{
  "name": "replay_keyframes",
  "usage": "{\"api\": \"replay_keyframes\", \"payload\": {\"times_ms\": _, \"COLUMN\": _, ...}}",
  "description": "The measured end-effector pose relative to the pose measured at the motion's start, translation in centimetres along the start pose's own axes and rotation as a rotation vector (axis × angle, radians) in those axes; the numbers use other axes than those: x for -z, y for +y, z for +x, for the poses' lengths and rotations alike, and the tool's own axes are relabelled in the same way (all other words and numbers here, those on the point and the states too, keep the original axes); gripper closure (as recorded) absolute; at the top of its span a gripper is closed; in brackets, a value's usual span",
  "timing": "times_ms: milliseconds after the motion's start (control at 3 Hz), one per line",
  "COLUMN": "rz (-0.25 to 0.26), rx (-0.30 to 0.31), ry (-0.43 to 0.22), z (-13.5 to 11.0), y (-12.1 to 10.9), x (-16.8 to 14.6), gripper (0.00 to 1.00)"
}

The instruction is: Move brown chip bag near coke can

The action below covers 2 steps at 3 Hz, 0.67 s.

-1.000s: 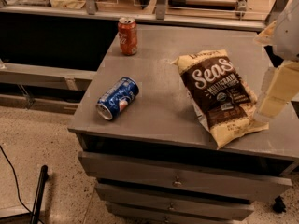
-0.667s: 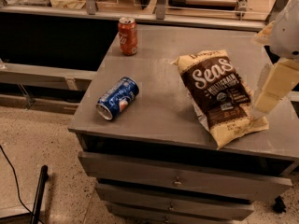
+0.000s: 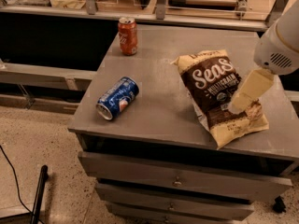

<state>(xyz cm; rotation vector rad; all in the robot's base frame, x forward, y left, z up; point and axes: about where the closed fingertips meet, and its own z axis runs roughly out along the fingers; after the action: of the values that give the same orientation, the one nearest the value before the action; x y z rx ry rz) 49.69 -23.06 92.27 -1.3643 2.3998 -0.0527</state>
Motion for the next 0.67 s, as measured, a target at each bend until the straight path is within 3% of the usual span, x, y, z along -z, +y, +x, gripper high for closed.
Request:
{"api": "replay_keyframes", "payload": {"times_ms": 333, "rz": -0.005, "rx": -0.088, "ry": 0.043, "z": 0.59, "y": -0.43, "x": -1.87, "gripper": 0.05}}
{"api": "replay_keyframes", "payload": {"times_ms": 667, "rz": -0.004, "rx": -0.093, "ry": 0.042, "z": 0.51, "y": -0.37, "x": -1.86, "gripper": 0.30}}
